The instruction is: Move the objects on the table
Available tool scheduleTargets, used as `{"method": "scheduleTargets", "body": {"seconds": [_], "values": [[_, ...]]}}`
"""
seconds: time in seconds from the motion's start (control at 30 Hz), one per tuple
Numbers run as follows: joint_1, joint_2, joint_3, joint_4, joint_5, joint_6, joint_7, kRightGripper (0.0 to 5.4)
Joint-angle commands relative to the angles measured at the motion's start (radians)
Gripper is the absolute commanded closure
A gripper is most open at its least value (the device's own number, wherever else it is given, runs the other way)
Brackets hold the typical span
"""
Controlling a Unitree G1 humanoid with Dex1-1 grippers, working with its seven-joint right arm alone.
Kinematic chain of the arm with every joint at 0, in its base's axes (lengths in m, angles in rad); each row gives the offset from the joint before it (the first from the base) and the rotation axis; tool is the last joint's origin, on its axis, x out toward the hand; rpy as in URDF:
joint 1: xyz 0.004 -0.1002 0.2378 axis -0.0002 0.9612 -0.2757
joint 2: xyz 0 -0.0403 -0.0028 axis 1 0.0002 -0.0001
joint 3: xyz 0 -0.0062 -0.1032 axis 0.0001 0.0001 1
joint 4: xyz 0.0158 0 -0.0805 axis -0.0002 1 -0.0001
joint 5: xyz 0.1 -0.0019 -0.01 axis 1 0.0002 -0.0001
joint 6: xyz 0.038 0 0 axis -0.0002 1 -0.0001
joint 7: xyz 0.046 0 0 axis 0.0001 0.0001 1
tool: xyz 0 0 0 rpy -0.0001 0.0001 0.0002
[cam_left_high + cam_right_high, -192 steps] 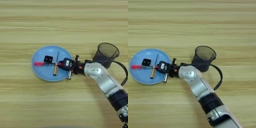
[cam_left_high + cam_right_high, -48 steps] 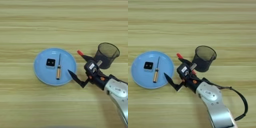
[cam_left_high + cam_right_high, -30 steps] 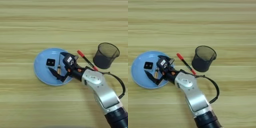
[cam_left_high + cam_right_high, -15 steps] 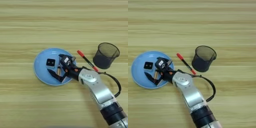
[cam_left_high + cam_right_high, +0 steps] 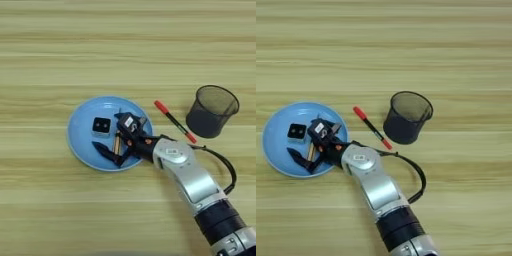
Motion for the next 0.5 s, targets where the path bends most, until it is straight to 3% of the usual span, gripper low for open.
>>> {"method": "scheduleTargets", "body": {"seconds": [0.03,0.5], "values": [[-0.056,0.018,-0.017,-0.037,0.043,-0.014,0.016,0.04],[-0.100,0.035,-0.029,0.041,0.039,-0.046,0.007,0.04]]}}
